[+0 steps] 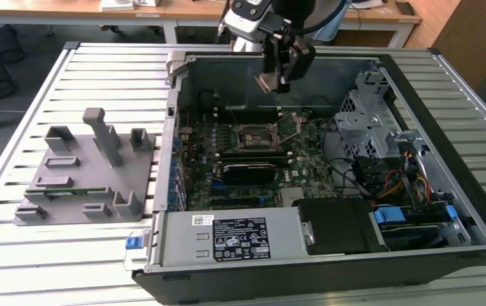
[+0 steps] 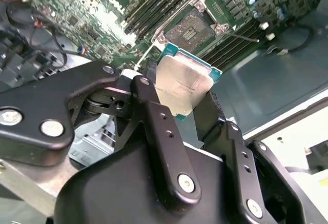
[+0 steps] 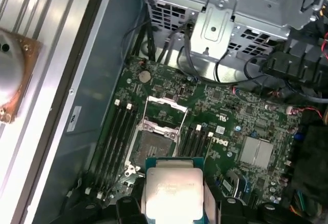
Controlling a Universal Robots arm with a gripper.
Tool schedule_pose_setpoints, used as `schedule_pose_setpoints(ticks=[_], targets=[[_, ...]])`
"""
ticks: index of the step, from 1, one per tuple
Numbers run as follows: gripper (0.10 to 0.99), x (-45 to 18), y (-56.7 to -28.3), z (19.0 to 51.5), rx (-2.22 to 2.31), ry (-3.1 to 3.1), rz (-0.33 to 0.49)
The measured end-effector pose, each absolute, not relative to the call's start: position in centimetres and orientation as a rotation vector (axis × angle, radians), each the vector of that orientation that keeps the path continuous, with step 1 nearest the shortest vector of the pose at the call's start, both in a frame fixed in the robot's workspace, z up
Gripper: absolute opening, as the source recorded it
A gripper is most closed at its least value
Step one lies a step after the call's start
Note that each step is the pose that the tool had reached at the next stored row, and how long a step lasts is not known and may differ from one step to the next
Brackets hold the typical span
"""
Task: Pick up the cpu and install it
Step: 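Place the cpu into insertion slot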
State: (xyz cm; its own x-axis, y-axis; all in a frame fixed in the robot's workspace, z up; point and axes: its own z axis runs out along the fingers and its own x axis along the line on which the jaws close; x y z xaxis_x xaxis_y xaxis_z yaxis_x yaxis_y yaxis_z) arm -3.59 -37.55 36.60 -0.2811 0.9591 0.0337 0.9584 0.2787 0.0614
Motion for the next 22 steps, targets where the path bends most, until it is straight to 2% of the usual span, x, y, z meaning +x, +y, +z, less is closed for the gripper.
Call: schedule_pose_setpoints(ticks=[16,22], targets=[[0.533,-3.6,-37.4,36.0,2.146,2.256,0.093],[0.533,-3.6,-36.4,35.4,2.144,2.251,0.087]])
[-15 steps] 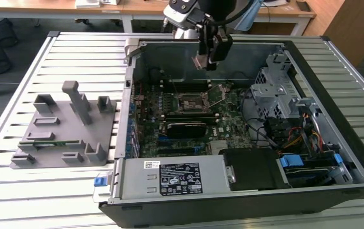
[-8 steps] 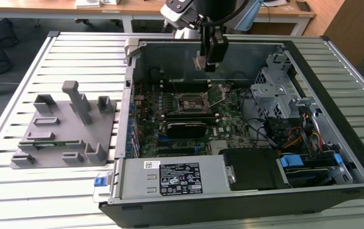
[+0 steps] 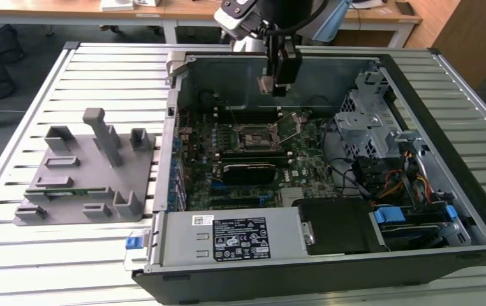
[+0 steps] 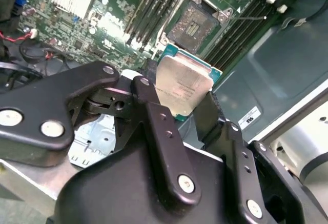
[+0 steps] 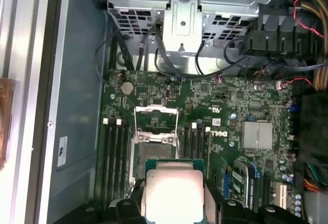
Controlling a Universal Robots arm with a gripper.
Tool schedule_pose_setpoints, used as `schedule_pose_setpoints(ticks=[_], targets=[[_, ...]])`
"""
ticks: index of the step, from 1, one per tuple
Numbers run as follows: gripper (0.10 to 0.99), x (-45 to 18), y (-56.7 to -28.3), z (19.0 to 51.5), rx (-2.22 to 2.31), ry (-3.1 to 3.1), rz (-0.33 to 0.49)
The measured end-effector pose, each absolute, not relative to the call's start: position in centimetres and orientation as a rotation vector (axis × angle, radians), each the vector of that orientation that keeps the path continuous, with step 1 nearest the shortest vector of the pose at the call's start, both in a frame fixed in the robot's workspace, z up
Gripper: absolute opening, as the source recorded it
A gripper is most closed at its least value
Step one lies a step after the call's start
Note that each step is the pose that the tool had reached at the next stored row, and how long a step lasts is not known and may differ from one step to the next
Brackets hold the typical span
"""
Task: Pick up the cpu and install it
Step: 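Place the cpu into insertion slot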
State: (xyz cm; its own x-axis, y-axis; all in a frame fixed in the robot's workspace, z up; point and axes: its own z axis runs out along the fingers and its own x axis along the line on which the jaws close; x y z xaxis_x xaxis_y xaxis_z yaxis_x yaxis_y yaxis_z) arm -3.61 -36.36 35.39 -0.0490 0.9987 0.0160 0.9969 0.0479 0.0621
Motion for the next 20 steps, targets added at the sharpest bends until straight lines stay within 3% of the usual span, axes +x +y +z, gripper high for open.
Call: schedule_pose_setpoints(ticks=[20], targets=[[0.533,-3.6,-35.0,31.8,2.172,2.225,0.089]])
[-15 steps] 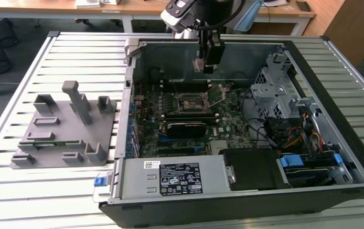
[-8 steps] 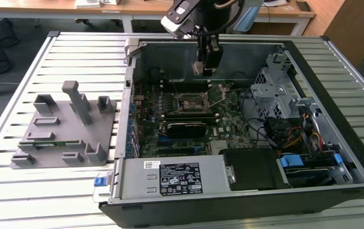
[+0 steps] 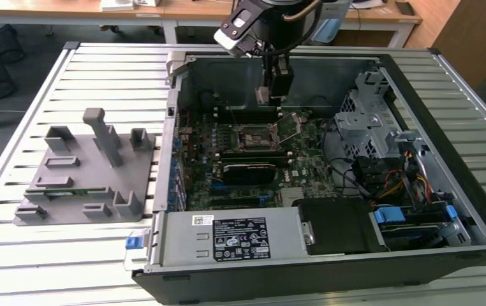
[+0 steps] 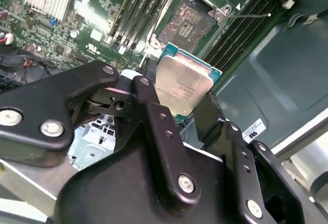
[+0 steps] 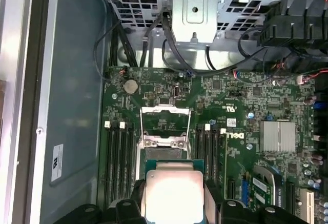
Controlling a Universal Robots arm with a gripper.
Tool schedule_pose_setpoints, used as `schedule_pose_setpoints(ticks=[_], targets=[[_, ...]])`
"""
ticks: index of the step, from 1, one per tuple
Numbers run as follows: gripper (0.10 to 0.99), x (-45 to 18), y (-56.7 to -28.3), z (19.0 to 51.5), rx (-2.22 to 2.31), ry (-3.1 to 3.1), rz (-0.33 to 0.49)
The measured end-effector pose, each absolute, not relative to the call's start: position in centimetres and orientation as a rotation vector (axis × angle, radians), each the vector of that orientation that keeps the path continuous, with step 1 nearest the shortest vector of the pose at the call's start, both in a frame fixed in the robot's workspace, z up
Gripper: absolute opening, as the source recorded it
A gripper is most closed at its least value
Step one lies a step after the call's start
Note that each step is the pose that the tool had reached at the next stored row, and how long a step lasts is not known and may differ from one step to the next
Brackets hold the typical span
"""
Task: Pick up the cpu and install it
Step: 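Place the cpu into insertion slot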
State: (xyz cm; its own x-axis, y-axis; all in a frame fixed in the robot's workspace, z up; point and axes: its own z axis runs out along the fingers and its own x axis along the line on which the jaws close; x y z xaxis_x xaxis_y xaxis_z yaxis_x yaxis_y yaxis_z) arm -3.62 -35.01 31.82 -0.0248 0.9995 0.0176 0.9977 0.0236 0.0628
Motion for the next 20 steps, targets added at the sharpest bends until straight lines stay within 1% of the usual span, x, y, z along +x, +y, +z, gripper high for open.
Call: schedule_pose_setpoints(ticks=[20], targets=[[0.533,-4.4,-34.6,28.2,2.173,2.224,0.089]])
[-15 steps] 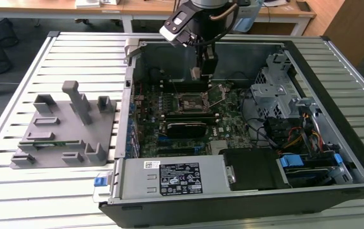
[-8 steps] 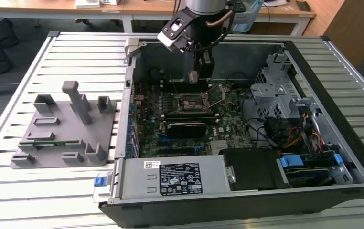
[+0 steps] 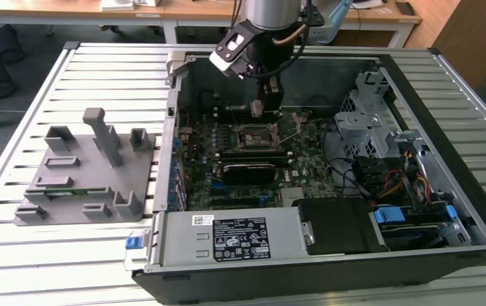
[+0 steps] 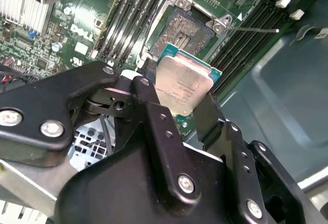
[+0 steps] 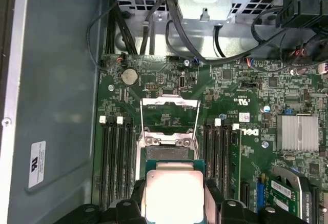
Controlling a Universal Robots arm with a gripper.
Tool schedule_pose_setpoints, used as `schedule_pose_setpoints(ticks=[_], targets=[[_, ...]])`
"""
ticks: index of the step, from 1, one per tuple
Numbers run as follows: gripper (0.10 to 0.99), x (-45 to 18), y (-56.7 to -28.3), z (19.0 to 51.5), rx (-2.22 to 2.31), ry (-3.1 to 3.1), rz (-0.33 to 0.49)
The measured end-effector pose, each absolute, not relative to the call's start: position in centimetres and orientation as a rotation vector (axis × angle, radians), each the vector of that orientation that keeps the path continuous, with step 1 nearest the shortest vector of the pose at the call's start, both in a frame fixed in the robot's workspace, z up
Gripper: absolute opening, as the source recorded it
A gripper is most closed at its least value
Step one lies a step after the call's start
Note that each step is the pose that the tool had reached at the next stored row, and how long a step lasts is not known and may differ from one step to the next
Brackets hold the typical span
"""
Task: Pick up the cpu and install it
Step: 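Place the cpu into insertion slot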
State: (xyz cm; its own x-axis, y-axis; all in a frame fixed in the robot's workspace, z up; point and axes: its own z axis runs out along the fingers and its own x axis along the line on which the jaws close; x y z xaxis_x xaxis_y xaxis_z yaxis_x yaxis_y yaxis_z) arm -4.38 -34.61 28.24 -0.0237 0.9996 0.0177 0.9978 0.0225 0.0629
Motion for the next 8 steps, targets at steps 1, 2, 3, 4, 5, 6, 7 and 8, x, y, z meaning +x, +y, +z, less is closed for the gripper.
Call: schedule_pose_setpoints(ticks=[1,2,3,4,5,6,7,8], targets=[[0.533,-4.38,-34.61,28.11,2.172,2.224,0.089],[0.533,-4.39,-34.61,27.99,2.172,2.224,0.088],[0.533,-4.39,-34.61,27.88,2.172,2.223,0.088],[0.533,-4.4,-34.61,27.78,2.172,2.223,0.088],[0.533,-4.4,-34.61,27.69,2.172,2.223,0.088],[0.533,-4.4,-34.61,27.58,2.171,2.224,0.088],[0.533,-4.4,-34.61,27.48,2.168,2.227,0.088],[0.533,-4.4,-34.61,27.36,2.165,2.231,0.088]])
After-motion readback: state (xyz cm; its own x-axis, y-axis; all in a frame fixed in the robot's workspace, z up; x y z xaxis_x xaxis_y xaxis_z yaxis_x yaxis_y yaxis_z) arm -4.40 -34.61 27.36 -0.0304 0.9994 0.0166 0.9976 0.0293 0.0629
